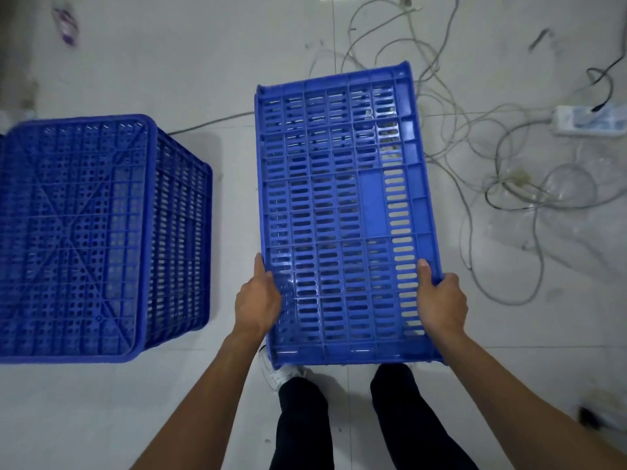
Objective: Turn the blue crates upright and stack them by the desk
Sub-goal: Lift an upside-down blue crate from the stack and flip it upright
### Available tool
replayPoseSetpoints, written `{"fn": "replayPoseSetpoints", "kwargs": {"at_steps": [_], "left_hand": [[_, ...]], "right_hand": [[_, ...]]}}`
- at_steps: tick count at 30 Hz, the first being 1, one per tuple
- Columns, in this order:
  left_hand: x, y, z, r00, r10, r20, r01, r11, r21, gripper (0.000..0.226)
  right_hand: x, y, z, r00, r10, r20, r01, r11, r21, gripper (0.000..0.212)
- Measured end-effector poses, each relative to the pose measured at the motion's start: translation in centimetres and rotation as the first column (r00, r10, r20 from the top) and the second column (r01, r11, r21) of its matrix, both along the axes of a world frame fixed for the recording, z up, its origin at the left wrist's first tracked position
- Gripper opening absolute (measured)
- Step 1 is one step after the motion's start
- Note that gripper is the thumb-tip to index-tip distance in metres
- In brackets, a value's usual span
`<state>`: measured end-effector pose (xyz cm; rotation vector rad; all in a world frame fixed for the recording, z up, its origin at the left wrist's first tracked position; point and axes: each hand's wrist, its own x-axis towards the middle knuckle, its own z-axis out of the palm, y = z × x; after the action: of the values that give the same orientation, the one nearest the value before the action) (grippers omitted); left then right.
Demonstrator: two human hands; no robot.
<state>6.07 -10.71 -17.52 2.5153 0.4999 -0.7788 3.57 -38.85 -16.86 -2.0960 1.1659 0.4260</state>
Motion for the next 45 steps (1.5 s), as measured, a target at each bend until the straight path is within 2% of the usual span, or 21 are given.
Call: {"fn": "replayPoseSetpoints", "kwargs": {"at_steps": [4, 6, 9, 11, 15, 18, 20, 23, 26, 29, 34, 38, 41, 43, 45], "left_hand": [[-0.6, 0.7, -0.6, 0.994, 0.110, -0.021, -0.109, 0.993, 0.035, 0.055], [-0.8, 2.0, -1.1, 0.988, 0.147, -0.049, -0.146, 0.989, 0.026, 0.054], [-0.9, 3.6, -1.4, 0.991, 0.051, -0.125, -0.031, 0.988, 0.154, 0.057], [-0.7, 4.1, -1.4, 0.980, 0.030, -0.198, 0.006, 0.984, 0.179, 0.060], [-0.6, 4.5, -2.0, 0.931, 0.241, -0.273, -0.239, 0.970, 0.044, 0.070], [-1.0, 4.1, -1.5, 0.939, 0.300, -0.170, -0.309, 0.951, -0.030, 0.064], [-1.2, 3.2, 0.1, 0.942, 0.336, -0.012, -0.335, 0.932, -0.138, 0.057], [-1.4, 1.4, 3.8, 0.887, 0.393, 0.242, -0.313, 0.897, -0.311, 0.039], [-1.4, -0.5, 6.8, 0.886, 0.366, 0.286, -0.225, 0.876, -0.426, 0.025], [-1.3, -1.1, 7.1, 0.920, 0.311, 0.239, -0.208, 0.903, -0.376, 0.031], [0.0, 0.4, 5.5, 0.937, 0.285, 0.201, -0.260, 0.955, -0.139, 0.028], [-0.8, 1.8, 3.9, 0.935, 0.305, 0.180, -0.294, 0.952, -0.085, 0.030], [-1.2, 3.0, 2.5, 0.924, 0.349, 0.157, -0.345, 0.937, -0.054, 0.031], [-1.1, 4.1, 1.6, 0.929, 0.344, 0.136, -0.343, 0.939, -0.031, 0.032], [-0.7, 5.2, 0.9, 0.942, 0.313, 0.125, -0.314, 0.949, -0.014, 0.032]], "right_hand": [[-0.9, 0.2, 2.4, 0.981, 0.162, 0.108, -0.163, 0.987, 0.002, 0.057], [-1.1, 1.0, 3.8, 0.946, 0.282, 0.163, -0.278, 0.959, -0.047, 0.053], [-1.2, 2.8, 5.3, 0.879, 0.436, 0.195, -0.419, 0.900, -0.123, 0.051], [-1.3, 4.2, 6.0, 0.844, 0.500, 0.193, -0.489, 0.866, -0.108, 0.049], [-0.9, 7.2, 6.4, 0.763, 0.622, 0.177, -0.628, 0.778, -0.025, 0.050], [-0.1, 9.5, 6.4, 0.731, 0.660, 0.175, -0.678, 0.731, 0.078, 0.048], [0.5, 11.2, 6.3, 0.684, 0.714, 0.150, -0.727, 0.684, 0.057, 0.045], [1.0, 13.7, 6.4, 0.621, 0.775, 0.119, -0.779, 0.626, -0.014, 0.039], [1.3, 16.0, 6.2, 0.585, 0.808, 0.074, -0.809, 0.588, -0.027, 0.038], [1.3, 17.8, 6.4, 0.512, 0.859, 0.011, -0.858, 0.513, -0.018, 0.023], [0.7, 19.6, 6.2, 0.490, 0.872, -0.002, -0.872, 0.490, 0.022, 0.036], [0.6, 20.1, 5.1, 0.431, 0.902, 0.005, -0.888, 0.423, 0.180, 0.041], [1.9, 17.9, 2.8, 0.525, 0.850, -0.048, -0.792, 0.509, 0.337, 0.059], [3.1, 14.9, 0.8, 0.618, 0.778, -0.111, -0.715, 0.616, 0.330, 0.062], [4.1, 11.4, -1.0, 0.678, 0.707, -0.201, -0.664, 0.707, 0.246, 0.061]]}}
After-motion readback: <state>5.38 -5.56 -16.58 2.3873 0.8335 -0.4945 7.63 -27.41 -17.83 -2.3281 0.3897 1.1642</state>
